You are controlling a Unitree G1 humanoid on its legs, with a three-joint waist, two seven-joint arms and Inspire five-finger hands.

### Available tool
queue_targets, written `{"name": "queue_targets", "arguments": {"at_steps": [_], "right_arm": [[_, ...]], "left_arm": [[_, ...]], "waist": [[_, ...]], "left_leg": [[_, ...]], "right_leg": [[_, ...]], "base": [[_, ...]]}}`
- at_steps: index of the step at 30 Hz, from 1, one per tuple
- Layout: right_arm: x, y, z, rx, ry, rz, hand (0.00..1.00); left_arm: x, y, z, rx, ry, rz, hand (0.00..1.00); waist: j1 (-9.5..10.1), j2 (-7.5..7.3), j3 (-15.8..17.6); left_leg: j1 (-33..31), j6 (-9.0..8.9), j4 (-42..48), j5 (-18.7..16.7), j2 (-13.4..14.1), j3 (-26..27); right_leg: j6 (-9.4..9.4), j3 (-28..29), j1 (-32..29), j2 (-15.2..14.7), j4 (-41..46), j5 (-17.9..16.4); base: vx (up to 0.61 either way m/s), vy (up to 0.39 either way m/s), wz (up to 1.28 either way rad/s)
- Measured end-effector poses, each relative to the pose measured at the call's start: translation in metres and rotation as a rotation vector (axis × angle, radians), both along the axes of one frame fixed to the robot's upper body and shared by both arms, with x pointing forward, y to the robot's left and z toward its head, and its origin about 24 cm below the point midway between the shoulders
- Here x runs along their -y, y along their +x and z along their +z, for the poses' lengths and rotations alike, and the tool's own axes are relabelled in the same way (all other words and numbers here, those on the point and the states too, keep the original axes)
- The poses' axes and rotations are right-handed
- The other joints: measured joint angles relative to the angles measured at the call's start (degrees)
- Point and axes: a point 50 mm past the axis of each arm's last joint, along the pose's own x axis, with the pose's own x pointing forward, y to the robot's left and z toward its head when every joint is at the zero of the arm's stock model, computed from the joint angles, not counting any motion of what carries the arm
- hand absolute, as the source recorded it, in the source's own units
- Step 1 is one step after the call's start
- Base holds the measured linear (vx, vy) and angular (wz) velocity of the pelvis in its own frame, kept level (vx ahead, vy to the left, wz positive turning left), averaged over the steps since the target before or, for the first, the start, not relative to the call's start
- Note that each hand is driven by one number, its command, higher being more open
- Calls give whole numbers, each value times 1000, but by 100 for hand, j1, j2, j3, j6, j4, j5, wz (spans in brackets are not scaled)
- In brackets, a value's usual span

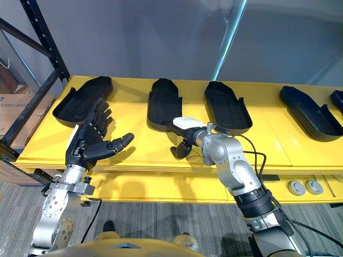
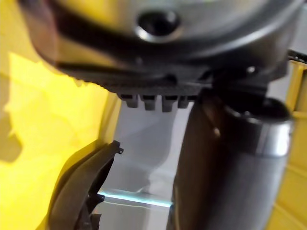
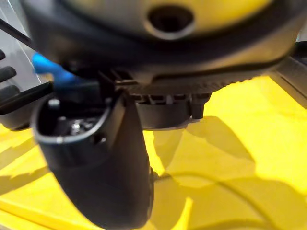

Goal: Walk over and take three plastic housings, then place them on the shelf

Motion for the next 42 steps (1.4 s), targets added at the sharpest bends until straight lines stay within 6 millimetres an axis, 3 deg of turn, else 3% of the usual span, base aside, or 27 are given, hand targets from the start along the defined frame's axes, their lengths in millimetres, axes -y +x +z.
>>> {"name": "queue_targets", "arguments": {"at_steps": [5,8,10,13,15,17,21,23,25,32,36,42], "right_arm": [[-7,-4,19,188,51,50,100],[-11,-6,40,402,125,75,100],[-13,-9,62,640,240,101,100],[-14,-12,85,808,432,140,100],[-8,-17,104,902,659,145,100],[11,-25,122,1000,944,122,100],[42,-38,140,1112,1183,103,100],[59,-45,139,1135,1261,67,100],[72,-53,126,1088,1283,20,100],[83,-77,82,825,1396,-26,100],[78,-88,71,759,1488,5,100],[62,-84,65,697,1532,46,100]], "left_arm": [[0,0,0,0,3,5,100],[-1,1,0,2,67,51,100],[-2,4,4,23,141,111,100],[-5,7,11,65,209,172,100],[-8,11,17,108,252,211,100],[-20,12,26,162,283,284,100],[-49,11,36,192,322,412,100],[-64,10,43,212,340,480,100],[-75,7,46,212,356,526,100],[-95,4,38,120,376,598,100],[-111,-2,29,57,351,709,100],[-105,-3,17,20,251,726,100]], "waist": [[-6,4,-32],[-2,-5,-109],[4,-5,-117],[4,0,-125],[6,7,-130],[3,41,-153],[-37,146,-218],[-108,212,-277],[-164,258,-324],[-379,357,-316],[-511,513,-147],[-524,823,277]], "left_leg": [[3,3,4,14,-2,63],[7,-3,4,9,-6,82],[10,-4,4,8,-7,79],[13,0,4,11,-10,57],[12,0,1,8,-11,-7],[11,13,-1,11,-12,-74],[10,22,-2,29,-12,-83],[10,21,-2,33,-12,-89],[11,22,-2,30,-12,-88],[8,-11,-2,-28,-12,16],[-156,-9,-1,-32,-56,24],[-403,103,5,10,-398,-291]], "right_leg": [[70,55,-5,2,-56,59],[74,83,-9,3,-57,62],[75,82,25,4,-58,61],[75,76,43,4,-55,61],[68,13,69,4,-56,49],[60,-57,119,3,-56,39],[42,-70,119,2,-57,28],[3,-75,122,2,-59,5],[-2,-74,119,2,-69,1],[-5,42,-4,-8,-25,-5],[25,127,-345,-56,256,-113],[137,84,-767,-389,940,-433]], "base": [[22,-7,-6],[25,-6,-2],[0,0,0],[0,-1,2],[-4,-2,14],[-24,-9,14],[-8,-3,1],[0,0,0],[0,0,0],[-7,-2,-7],[-12,-1,-7],[-5,16,20]]}}
